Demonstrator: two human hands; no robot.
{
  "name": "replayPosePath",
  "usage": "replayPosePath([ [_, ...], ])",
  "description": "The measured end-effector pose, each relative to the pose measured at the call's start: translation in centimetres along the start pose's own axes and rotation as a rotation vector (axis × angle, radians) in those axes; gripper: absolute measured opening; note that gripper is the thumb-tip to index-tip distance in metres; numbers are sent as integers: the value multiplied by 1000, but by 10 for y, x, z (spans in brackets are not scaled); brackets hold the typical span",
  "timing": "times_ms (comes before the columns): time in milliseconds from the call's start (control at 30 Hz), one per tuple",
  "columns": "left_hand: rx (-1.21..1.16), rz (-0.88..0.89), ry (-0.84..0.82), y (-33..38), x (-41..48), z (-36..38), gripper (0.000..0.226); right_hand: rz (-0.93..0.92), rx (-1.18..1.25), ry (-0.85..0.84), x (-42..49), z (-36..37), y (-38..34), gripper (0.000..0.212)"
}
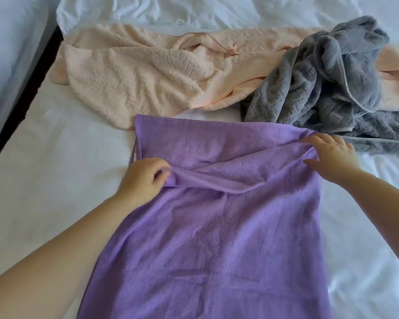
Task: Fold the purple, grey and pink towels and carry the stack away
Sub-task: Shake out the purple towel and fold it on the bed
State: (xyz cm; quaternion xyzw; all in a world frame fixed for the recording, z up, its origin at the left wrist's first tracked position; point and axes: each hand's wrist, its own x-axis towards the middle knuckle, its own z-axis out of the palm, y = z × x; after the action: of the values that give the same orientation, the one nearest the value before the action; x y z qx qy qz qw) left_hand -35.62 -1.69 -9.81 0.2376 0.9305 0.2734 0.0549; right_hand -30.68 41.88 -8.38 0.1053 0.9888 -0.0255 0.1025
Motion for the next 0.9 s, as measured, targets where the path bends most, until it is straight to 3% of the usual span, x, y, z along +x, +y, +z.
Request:
replayPosePath([
  [100,-246,-459,282,-18,38,-19,19,-5,-68,-40,11,-6,8,60],
  [200,-294,-677,326,-42,80,-37,24,-14,-105,-103,24,-10,16,49],
  [367,-395,-805,89,-56,116,-34,37,-6,-156,-48,51,-20,16,28],
  [433,-445,-779,-76,-50,118,-31,55,-21,-174,-57,59,-25,15,26],
  [467,-426,-741,-104,-50,119,-27,52,-42,-217,-81,61,-28,16,27],
  [600,-186,-733,94,-63,122,-23,25,-142,-449,-152,67,-40,21,34],
  [700,-169,-810,27,-67,125,-22,28,-165,-514,-186,70,-48,26,35],
  [800,-416,-887,-84,-59,128,-23,26,-189,-601,-318,70,-53,30,36],
  [900,-680,-934,-125,-53,129,-34,25,-183,-465,-396,67,-50,31,37],
])
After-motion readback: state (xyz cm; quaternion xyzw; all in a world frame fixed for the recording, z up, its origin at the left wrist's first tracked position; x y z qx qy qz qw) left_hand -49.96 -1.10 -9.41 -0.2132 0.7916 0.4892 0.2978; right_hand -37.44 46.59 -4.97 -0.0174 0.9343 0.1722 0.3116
